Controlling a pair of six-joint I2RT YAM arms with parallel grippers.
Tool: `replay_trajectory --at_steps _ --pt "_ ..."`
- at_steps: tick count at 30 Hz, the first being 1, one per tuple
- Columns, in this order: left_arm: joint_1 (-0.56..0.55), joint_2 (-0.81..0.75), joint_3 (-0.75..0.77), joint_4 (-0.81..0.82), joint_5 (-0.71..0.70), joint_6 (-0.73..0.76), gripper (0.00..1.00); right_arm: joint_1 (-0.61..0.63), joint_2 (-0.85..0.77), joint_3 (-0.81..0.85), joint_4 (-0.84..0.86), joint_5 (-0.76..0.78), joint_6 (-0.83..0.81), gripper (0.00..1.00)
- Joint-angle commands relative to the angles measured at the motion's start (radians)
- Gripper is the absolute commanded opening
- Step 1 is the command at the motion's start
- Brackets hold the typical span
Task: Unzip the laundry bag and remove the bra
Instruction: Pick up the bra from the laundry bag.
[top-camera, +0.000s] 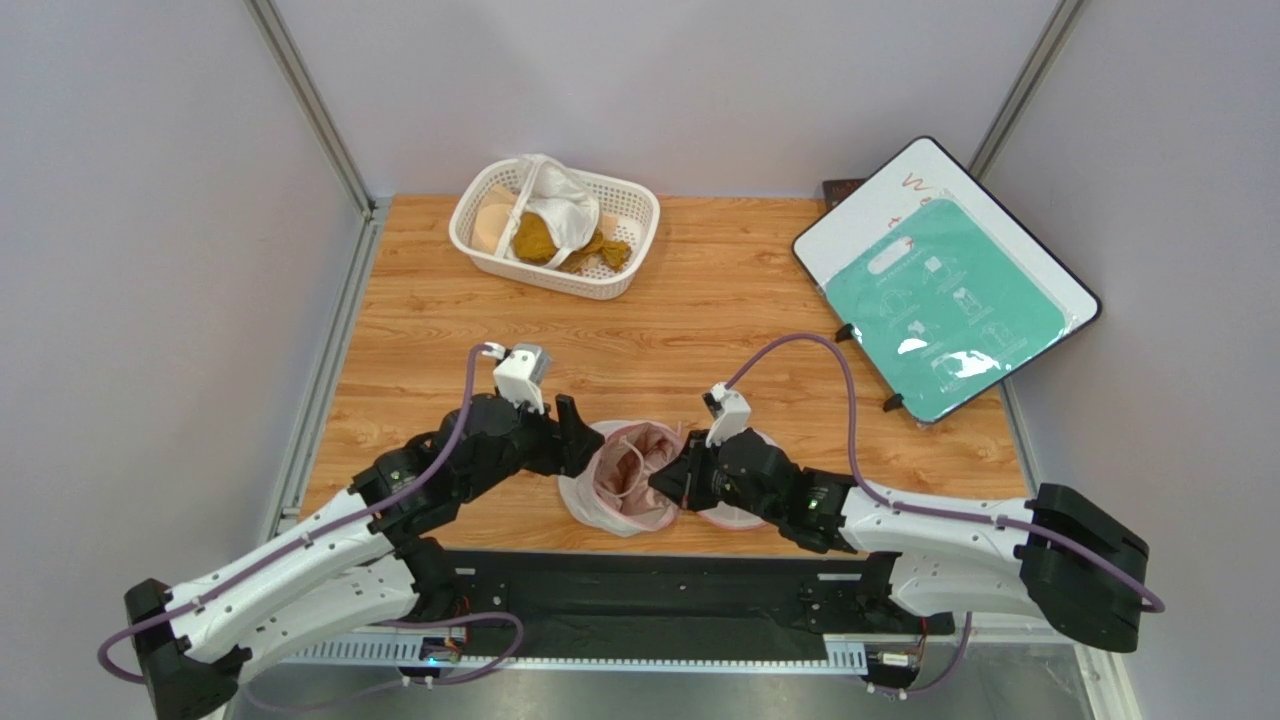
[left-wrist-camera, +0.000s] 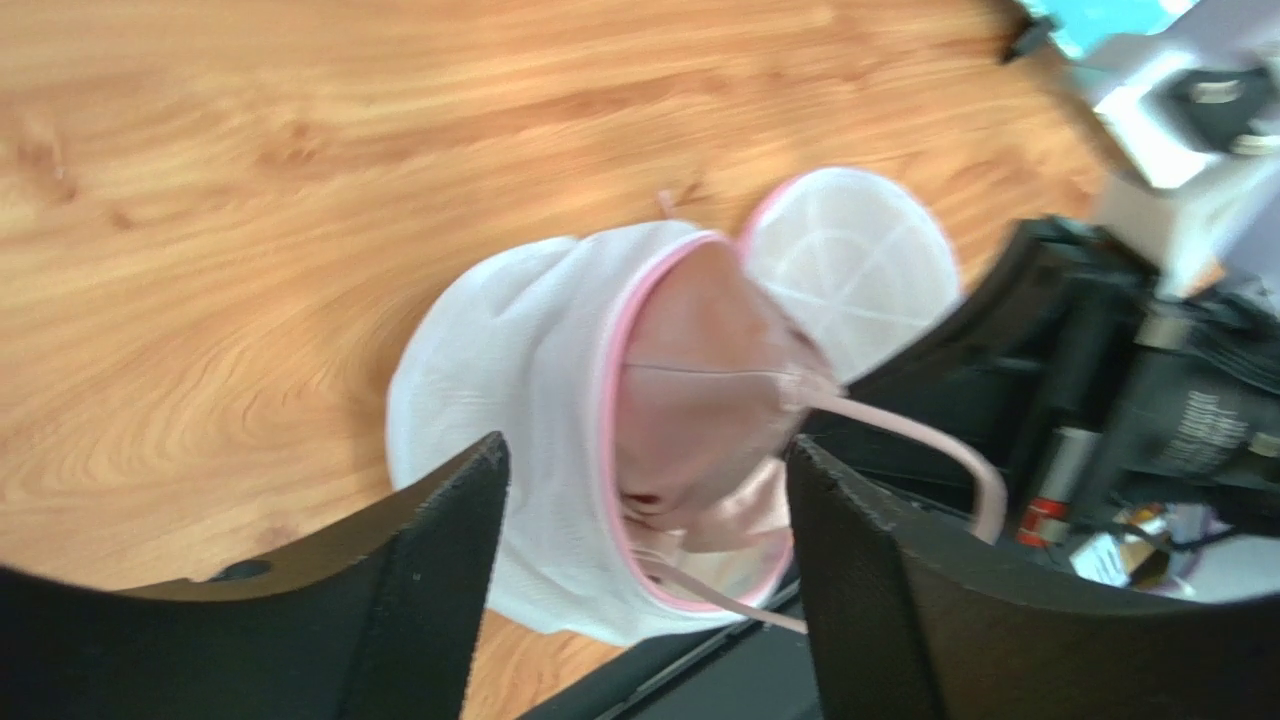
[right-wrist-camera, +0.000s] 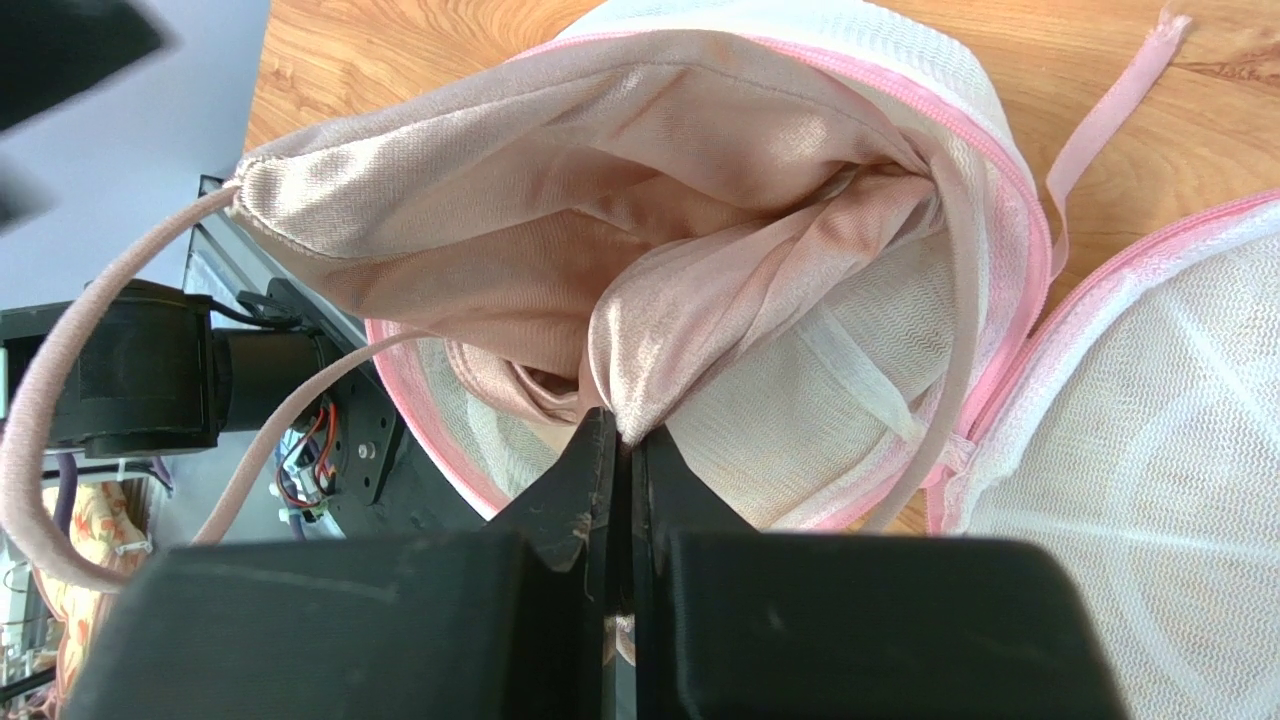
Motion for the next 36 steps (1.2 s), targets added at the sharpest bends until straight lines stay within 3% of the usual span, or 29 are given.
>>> replay_trajectory --at_steps 1,8,15,25,36 --pt "0.072 0.018 -0.073 0.054 0.072 -0.001 0.71 -0.005 -0.014 -0.007 0.039 -0.004 0.000 0.00" --pt "0.105 0.101 -0.134 0.175 0.183 -0.025 0.63 -0.004 -0.009 -0.010 0.039 -0.012 0.000 0.00" --pt "0.105 0.139 -0.164 0.172 0.158 -0.030 0.52 -0.004 -0.014 -0.004 0.034 -0.013 0.000 0.00" --pt "0.105 0.155 -0.188 0.175 0.147 -0.027 0.02 -0.004 -0.089 0.008 0.011 -0.035 0.000 0.00" --pt "0.106 0.141 -0.197 0.126 0.108 -0.018 0.00 -0.012 -0.356 0.100 -0.147 0.005 -0.029 0.00"
